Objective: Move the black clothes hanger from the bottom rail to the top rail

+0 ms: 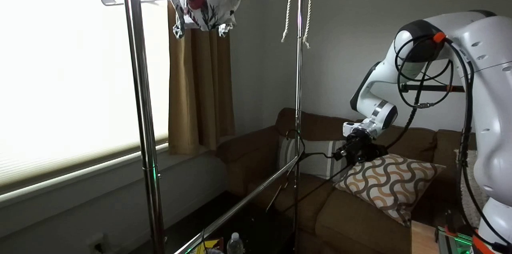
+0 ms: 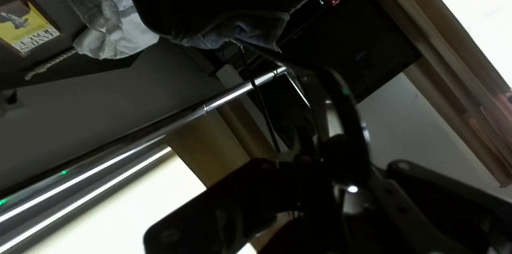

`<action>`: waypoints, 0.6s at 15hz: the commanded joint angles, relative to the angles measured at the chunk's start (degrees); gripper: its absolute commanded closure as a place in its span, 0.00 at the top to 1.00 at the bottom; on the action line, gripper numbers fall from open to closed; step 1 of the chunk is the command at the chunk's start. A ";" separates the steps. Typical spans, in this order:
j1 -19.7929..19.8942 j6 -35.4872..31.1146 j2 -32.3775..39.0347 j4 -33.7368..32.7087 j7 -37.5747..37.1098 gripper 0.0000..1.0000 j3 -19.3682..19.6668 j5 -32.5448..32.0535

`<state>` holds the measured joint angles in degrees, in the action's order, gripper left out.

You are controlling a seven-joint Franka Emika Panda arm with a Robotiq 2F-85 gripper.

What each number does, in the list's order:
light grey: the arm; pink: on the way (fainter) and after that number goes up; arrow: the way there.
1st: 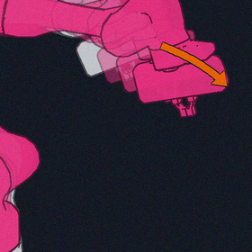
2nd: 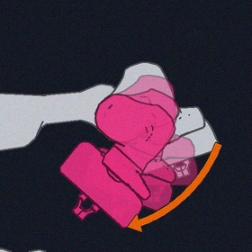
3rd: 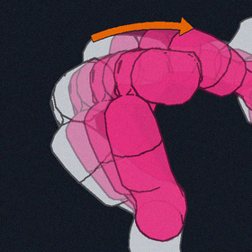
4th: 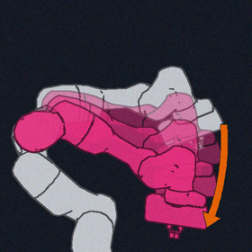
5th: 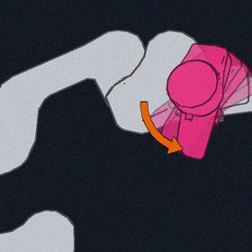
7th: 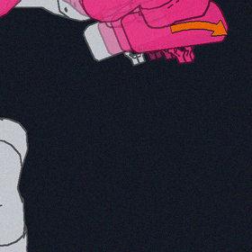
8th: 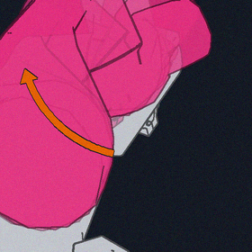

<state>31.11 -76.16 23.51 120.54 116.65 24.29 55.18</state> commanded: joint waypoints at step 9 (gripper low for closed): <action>-1.19 3.21 -14.25 3.51 -12.16 0.02 1.10 12.11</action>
<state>30.85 -67.92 16.37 118.00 104.87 24.34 62.52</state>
